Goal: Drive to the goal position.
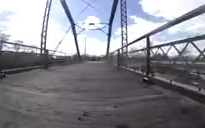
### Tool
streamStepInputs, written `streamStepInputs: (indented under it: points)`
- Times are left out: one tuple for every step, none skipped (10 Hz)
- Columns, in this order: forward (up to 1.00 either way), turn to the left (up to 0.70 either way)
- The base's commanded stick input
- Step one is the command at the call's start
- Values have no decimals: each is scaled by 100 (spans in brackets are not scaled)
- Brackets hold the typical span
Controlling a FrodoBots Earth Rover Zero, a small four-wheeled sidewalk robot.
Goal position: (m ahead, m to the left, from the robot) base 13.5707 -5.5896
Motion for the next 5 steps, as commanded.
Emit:
streamStepInputs:
  points:
    - [100, 0]
    - [100, 0]
    - [100, 0]
    - [100, 0]
    - [100, 0]
